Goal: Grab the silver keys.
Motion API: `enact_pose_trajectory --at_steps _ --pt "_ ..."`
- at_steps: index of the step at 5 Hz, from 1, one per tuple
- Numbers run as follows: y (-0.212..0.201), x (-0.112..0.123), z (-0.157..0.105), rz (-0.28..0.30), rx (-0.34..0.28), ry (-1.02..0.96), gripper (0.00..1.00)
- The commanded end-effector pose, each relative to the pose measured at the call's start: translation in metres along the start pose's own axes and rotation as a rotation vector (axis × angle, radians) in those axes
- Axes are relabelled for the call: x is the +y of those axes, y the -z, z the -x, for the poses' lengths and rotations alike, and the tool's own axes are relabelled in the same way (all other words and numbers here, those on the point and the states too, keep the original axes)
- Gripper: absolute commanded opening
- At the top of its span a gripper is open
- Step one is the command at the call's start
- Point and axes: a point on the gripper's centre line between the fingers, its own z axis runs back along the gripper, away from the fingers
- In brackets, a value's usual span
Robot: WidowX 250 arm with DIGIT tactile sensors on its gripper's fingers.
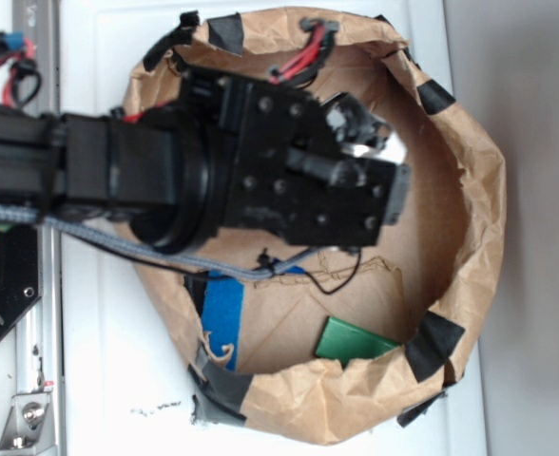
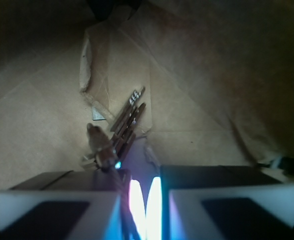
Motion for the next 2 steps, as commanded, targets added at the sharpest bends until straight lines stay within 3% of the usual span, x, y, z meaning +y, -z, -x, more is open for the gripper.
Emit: enact_pose_trajectory --at_steps 1,2 --pt "-0.083 0.036 -0.023 0.260 0.022 0.032 0.00" --pt "-0.074 0.035 -0.011 0.388 -0.050 0.124 0.00"
